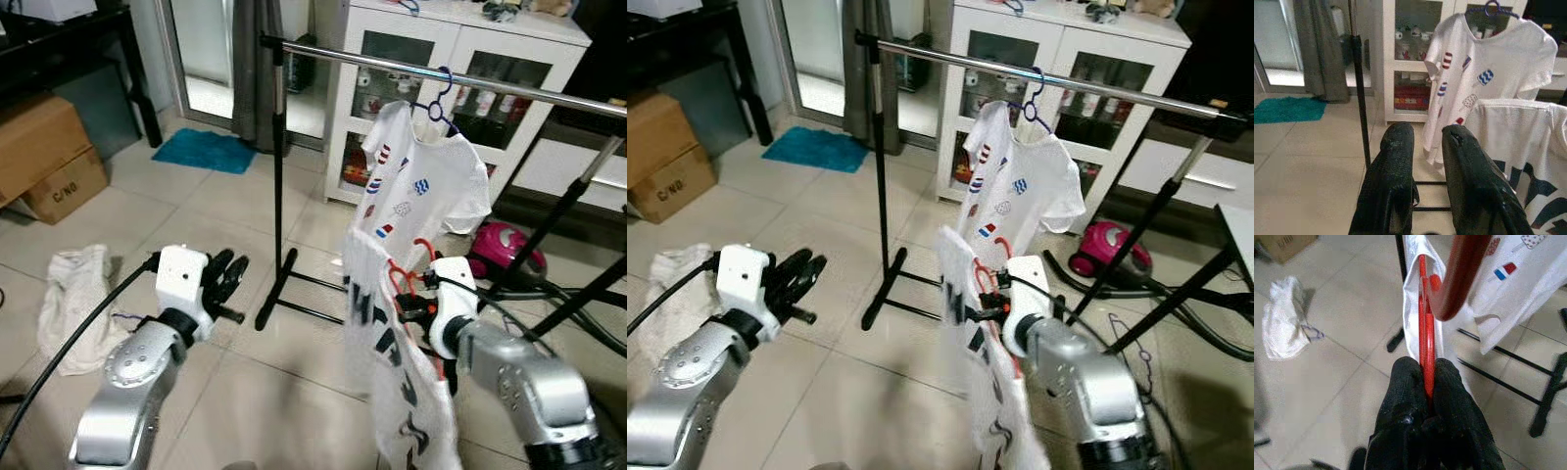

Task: Hang hanger

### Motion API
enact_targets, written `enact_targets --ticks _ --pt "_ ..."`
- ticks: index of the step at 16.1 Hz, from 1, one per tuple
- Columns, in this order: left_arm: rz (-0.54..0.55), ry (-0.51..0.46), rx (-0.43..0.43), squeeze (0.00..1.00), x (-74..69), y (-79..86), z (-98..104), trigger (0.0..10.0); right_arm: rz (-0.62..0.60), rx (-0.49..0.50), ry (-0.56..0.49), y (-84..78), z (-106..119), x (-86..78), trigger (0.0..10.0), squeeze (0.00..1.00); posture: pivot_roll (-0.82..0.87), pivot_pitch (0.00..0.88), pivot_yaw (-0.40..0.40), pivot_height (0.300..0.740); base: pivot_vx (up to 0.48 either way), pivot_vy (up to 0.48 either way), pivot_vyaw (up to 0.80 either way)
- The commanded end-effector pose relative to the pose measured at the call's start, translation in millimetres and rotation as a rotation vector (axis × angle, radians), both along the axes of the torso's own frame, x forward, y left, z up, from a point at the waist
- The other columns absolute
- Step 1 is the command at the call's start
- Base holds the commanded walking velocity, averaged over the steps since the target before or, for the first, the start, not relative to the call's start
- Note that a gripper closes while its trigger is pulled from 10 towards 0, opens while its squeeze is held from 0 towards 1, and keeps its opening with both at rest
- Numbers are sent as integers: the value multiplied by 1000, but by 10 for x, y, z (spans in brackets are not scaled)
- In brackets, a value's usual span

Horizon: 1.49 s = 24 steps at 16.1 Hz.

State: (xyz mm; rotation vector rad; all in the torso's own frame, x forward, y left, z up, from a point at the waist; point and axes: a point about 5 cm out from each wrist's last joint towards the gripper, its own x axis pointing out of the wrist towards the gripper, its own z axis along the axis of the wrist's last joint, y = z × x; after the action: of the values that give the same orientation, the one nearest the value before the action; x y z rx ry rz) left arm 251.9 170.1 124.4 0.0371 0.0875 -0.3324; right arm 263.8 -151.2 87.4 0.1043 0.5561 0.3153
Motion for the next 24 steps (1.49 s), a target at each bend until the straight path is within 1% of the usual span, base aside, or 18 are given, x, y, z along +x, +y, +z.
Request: enact_targets --ticks 1,2,3,4,5,6,7,8,10,11,12,14,16,17,20,21,23,24 --pt "36 -4 15 0 -37 5 18 10000 -66 27 -109 -65 120 39 10000 0 98 0 -56 740 0 0 0" --pt "48 -6 22 0 -44 18 10 10000 -72 28 -122 -61 127 36 10000 0 98 0 -56 740 0 0 0" --pt "65 1 27 0 -64 39 -13 10000 -87 57 -155 -20 192 36 10000 0 89 0 -45 740 289 0 0" --pt "55 0 29 0 -68 35 -8 10000 -54 68 -197 49 284 47 10000 0 92 0 -46 740 326 0 0" --pt "50 -1 27 0 -60 24 -3 10000 -44 66 -203 65 292 54 10000 0 94 2 -48 740 368 0 0" --pt "40 -8 38 0 -56 6 31 10000 -35 47 -200 87 289 77 10000 0 103 14 -63 740 379 0 800" --pt "48 -12 42 0 -76 9 60 10000 -35 50 -192 100 283 88 10000 0 113 17 -60 740 382 0 800" --pt "61 -10 41 0 -100 26 56 10000 -32 46 -198 108 282 95 10000 0 116 16 -56 740 390 0 800" --pt "61 1 46 0 -117 43 22 10000 -62 54 -213 118 301 114 10000 0 115 8 -46 740 407 0 0" --pt "38 -23 41 0 -46 27 91 10000 -94 64 -240 131 394 152 10000 0 118 12 -45 740 431 0 0" --pt "39 -39 51 0 -14 25 141 10000 -96 45 -249 145 438 185 10000 0 124 30 -67 740 439 0 0" --pt "43 -50 55 0 -10 37 193 10000 -84 26 -239 185 469 219 10000 0 125 35 -66 740 459 0 0" --pt "52 -32 55 0 -52 53 115 10000 -49 -4 -230 236 438 235 10000 0 113 23 -57 740 480 0 0" --pt "48 -26 54 0 -58 42 99 10000 -51 6 -222 246 440 229 10000 0 106 19 -59 740 480 0 0" --pt "42 -32 47 0 -24 -11 110 10000 -31 -16 -229 266 470 234 10000 0 109 23 -75 740 480 0 0" --pt "36 -41 58 0 -48 -29 144 10000 -29 -27 -222 259 473 266 10000 0 120 41 -114 740 480 0 0" --pt "39 -37 75 0 -106 -4 110 10000 -6 -45 -223 291 479 300 10000 0 113 32 -113 740 480 0 0" --pt "35 -31 75 0 -116 -8 78 10000 -22 -56 -220 275 480 310 10000 0 106 25 -109 740 480 0 0"
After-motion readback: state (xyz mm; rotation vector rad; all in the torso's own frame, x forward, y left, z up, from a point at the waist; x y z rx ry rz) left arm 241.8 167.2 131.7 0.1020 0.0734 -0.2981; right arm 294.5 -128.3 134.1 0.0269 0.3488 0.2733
